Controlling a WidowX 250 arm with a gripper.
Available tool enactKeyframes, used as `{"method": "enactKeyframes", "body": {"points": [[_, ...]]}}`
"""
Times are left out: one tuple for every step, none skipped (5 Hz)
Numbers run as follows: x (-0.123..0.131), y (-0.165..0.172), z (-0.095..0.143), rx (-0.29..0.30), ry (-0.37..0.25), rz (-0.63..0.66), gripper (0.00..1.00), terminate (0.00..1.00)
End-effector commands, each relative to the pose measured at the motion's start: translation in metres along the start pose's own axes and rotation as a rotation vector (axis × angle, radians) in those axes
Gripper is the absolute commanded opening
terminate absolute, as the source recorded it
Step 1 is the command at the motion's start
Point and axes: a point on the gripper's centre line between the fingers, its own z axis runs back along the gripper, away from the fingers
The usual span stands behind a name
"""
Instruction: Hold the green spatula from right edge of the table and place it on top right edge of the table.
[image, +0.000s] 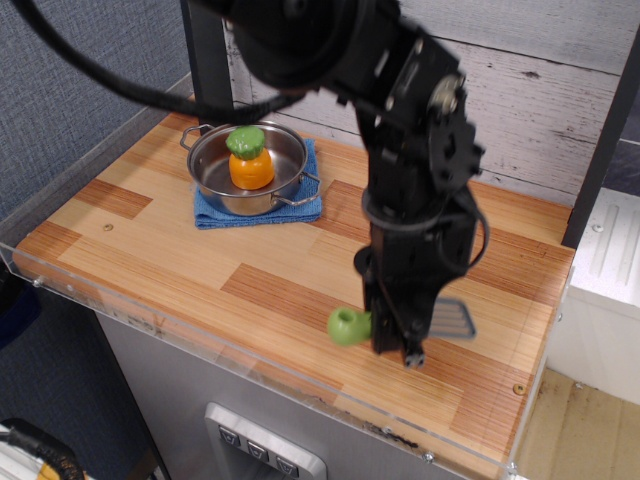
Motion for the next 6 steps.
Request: {"method": "enactKeyframes", "body": {"points": [[0.044, 0.045, 0.046, 0.101, -0.102, 0.016, 0.0, 0.0], [0.061, 0.064, 0.052, 0.109, -0.129, 0.039, 0.0, 0.0], [0.069, 0.075, 0.047, 0.114, -0.124, 0.036, 0.0, 0.0], [0.069, 0.093, 0.035, 0.123, -0.105, 0.012, 0.0, 0.0], [0.065, 0.105, 0.022, 0.122, -0.097, -0.018, 0.0, 0.0], [0.071, 0.113, 0.013, 0.13, -0.087, -0.047, 0.0, 0.0]]}}
